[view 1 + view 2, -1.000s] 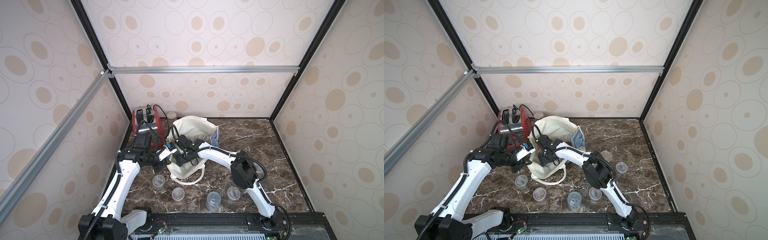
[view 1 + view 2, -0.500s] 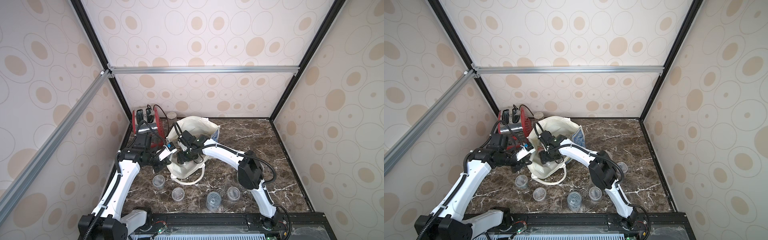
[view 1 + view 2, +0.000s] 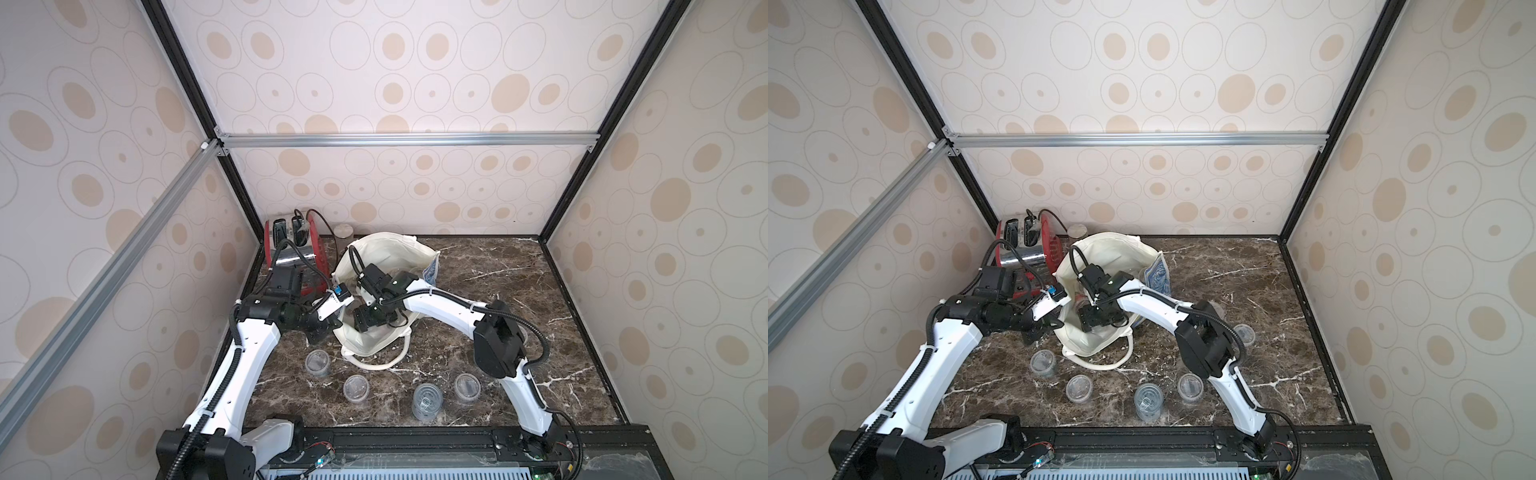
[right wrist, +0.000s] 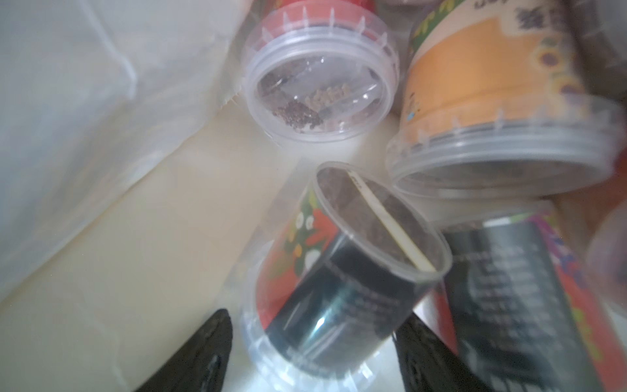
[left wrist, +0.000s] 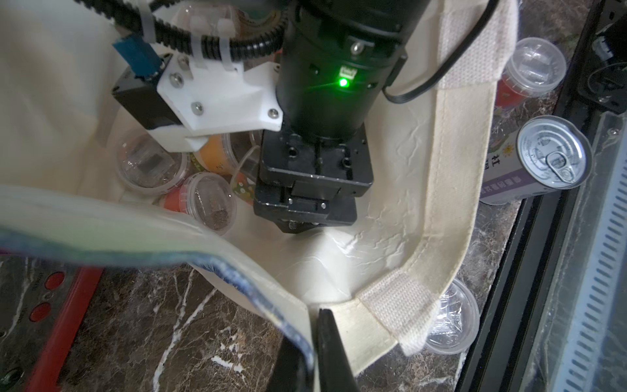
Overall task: Take out the seed jars from the canvas bag
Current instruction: Pick up the seed jar from the canvas bag.
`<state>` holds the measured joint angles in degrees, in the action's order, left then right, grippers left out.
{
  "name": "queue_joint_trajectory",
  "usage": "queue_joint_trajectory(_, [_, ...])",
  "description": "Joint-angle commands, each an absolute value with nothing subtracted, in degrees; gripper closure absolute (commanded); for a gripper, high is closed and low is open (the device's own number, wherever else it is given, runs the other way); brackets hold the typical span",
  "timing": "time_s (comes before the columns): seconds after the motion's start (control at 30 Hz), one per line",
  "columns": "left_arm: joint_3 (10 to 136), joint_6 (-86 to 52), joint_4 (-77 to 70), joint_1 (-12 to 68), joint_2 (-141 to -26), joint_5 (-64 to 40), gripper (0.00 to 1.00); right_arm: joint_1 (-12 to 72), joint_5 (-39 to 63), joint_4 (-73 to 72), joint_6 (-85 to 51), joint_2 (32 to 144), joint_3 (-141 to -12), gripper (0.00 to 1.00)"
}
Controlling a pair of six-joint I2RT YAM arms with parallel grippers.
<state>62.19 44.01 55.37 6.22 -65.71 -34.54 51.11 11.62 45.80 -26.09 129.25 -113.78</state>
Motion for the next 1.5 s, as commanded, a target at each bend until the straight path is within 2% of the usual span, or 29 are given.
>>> queue_joint_trajectory(0.0, [64.6,46.1,57.0,6.5,-65.6,-36.4,0.96,50.8,11.3,48.0,-28.6,132.6,-116.6,0.22])
queue_joint_trajectory(0.23, [64.1,46.4,56.8,6.4,-65.7,-36.5,0.96,51.0,9.4,47.5,-34.6,134.6,-117.7,0.2])
queue_joint_trajectory(0.43, [64.5,46.8,57.3,6.4,-65.6,-36.6,0.96,50.9,10.3,46.4,-36.7,134.0,-117.3,0.3])
queue_joint_trajectory(0.83, [65.1,45.9,57.3,6.4,-65.0,-34.6,0.95,50.6,9.2,43.1,-37.4,121.9,-110.7,0.36])
queue_joint_trajectory(1.0, [69.0,45.5,58.0,6.4,-65.3,-34.4,0.91,50.6,9.7,43.9,-37.9,119.3,-111.7,0.37])
queue_joint_trajectory(1.03, [70.4,45.5,58.4,6.4,-65.1,-34.0,0.86,50.5,10.0,44.0,-38.4,118.5,-111.7,0.37])
queue_joint_trajectory(1.07, [71.7,45.5,58.6,6.4,-64.8,-33.6,0.74,50.5,10.6,44.1,-38.9,117.5,-111.5,0.36])
queue_joint_trajectory(1.13, [74.2,46.0,58.9,6.5,-64.2,-33.5,0.58,50.5,11.8,44.0,-39.1,115.3,-111.1,0.37])
queue_joint_trajectory(1.17, [75.7,46.9,59.5,6.5,-64.1,-33.8,0.47,50.5,12.2,44.1,-38.9,113.9,-110.9,0.37])
queue_joint_trajectory(1.2, [77.1,47.5,59.9,6.4,-64.1,-34.1,0.31,50.5,12.3,44.4,-38.7,112.9,-110.8,0.37])
queue_joint_trajectory(1.3, [82.1,49.4,61.4,6.4,-64.7,-35.7,0.05,50.3,12.0,46.3,-38.0,109.7,-110.7,0.36])
queue_joint_trajectory(1.33, [83.6,49.4,61.8,6.5,-65.2,-36.9,0.02,50.1,12.1,46.9,-38.0,108.6,-110.7,0.36])
queue_joint_trajectory(1.47, [88.5,54.4,63.0,6.5,-67.3,-43.9,0.02,49.2,12.6,47.7,-37.4,104.7,-110.5,0.36])
